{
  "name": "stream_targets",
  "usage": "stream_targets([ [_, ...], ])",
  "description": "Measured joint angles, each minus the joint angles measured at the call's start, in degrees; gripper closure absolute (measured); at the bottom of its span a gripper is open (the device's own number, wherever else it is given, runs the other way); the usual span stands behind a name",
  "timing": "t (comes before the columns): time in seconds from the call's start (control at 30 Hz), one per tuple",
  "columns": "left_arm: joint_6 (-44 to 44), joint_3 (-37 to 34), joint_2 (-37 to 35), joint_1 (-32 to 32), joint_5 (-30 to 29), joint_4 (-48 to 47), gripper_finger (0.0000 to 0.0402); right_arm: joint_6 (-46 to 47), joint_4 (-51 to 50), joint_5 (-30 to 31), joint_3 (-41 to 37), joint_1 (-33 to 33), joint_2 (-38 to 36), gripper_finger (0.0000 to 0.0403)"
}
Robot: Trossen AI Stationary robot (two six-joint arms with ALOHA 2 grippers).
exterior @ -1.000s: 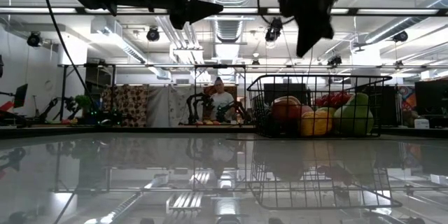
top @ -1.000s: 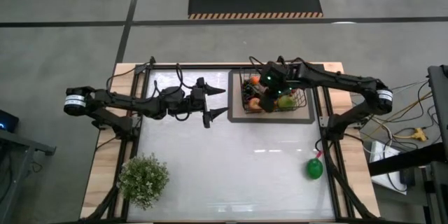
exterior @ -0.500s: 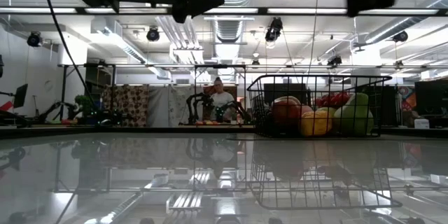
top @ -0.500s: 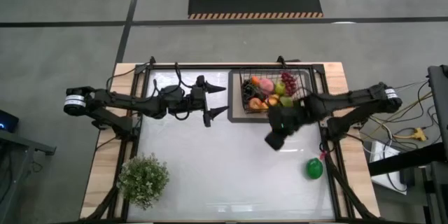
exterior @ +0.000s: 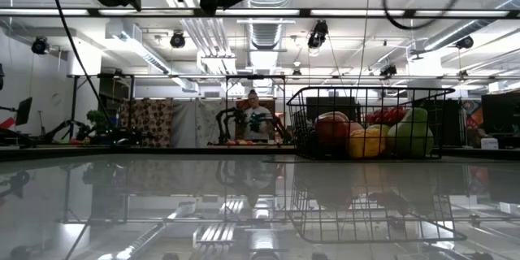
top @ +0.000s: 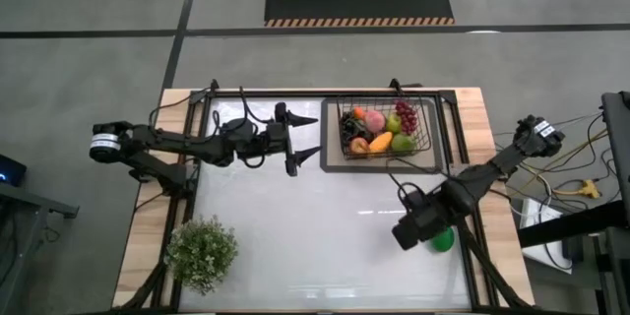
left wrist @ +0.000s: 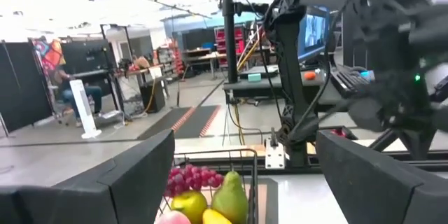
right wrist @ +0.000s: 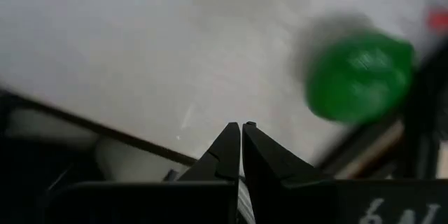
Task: Build produce basket
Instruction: Put the lime into the black basket
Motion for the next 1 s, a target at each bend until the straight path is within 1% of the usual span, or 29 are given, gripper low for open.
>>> stream_targets([
  [0.1, 0.5, -0.1, 0.0, 0.0, 0.0, 1.1, 0.0072, 6.3, -0.7, -3.5, -3.3, 2.0, -0.4, 0.0394],
  [0.27, 3.2, -0.1, -0.2, 0.0, 0.0, 0.7, 0.0072, 10.0, -0.7, -6.2, -7.5, 3.2, -1.1, 0.0390],
  [0.33, 3.4, -0.1, -0.3, 0.0, 0.0, 0.7, 0.0072, 11.0, -0.8, -7.2, -8.8, 3.2, -1.6, 0.0380],
  [0.4, 4.5, -0.1, -0.5, 0.0, 0.0, 0.7, 0.0072, 11.8, -0.7, -7.7, -10.0, 3.2, -2.0, 0.0360],
  [0.53, 6.0, -0.1, -0.6, 0.0, -0.1, 0.7, 0.0072, 12.8, -0.8, -8.6, -11.8, 3.2, -2.9, 0.0301],
  [0.83, 7.4, -0.2, -0.6, 0.4, -0.4, 0.7, 0.0072, 14.2, -1.1, -9.2, -12.9, 3.2, -2.9, 0.0131],
  [0.93, 7.5, -0.2, -0.6, 0.4, -0.9, 0.7, 0.0072, 14.2, -1.0, -9.1, -13.1, 3.2, -2.9, 0.0087],
  [1.0, 7.6, -0.2, -0.6, 0.4, -0.9, 0.7, 0.0072, 14.2, -1.1, -9.0, -13.7, 3.2, -2.8, 0.0068],
])
